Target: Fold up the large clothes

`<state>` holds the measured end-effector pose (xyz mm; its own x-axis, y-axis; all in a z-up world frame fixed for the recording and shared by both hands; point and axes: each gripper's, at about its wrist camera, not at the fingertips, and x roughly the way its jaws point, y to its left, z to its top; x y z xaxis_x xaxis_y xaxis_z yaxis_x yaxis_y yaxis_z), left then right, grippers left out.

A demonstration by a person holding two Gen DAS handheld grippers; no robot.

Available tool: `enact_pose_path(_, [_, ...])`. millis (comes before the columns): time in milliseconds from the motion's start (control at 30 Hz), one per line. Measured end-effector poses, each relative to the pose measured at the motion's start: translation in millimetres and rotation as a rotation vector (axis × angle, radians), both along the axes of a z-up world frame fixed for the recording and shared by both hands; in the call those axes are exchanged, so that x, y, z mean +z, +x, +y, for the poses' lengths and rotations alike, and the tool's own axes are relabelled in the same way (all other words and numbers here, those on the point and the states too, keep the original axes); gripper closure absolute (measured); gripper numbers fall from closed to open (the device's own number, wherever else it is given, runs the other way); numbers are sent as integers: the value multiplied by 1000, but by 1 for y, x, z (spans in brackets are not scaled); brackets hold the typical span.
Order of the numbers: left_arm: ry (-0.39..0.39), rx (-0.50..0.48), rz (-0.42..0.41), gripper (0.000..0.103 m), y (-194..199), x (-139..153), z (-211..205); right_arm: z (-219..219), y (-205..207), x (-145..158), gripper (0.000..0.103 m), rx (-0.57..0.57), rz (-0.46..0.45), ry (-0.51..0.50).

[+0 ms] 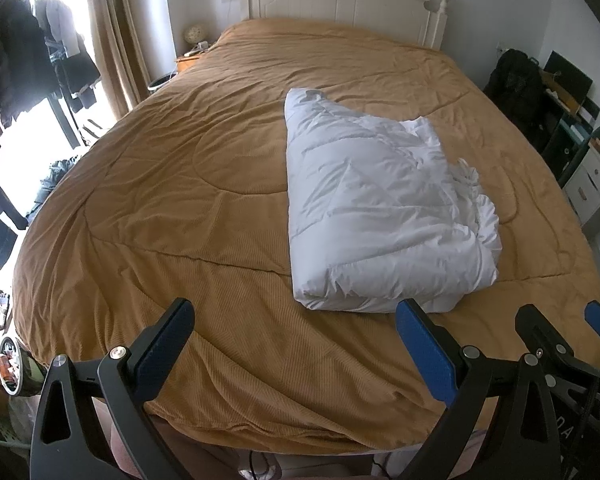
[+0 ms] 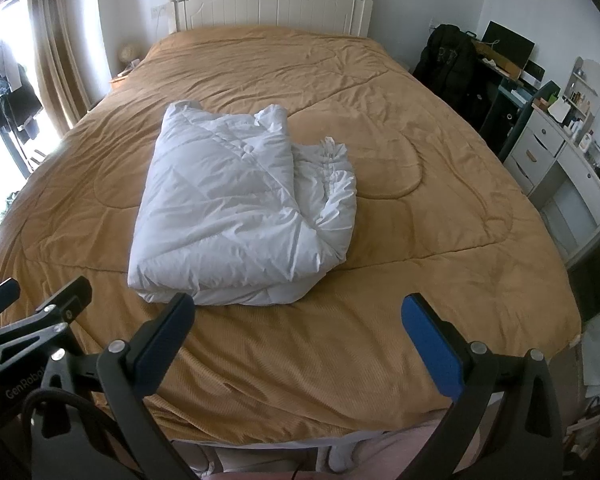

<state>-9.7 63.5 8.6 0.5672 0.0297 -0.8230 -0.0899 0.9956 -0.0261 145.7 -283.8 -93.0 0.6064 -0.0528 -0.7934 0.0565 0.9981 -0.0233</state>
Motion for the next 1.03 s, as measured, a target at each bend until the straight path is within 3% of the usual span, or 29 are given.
enact_pose_path(1033, [-1, -8, 10, 2, -7, -4, 1, 1, -9, -2, 0, -7, 5, -10])
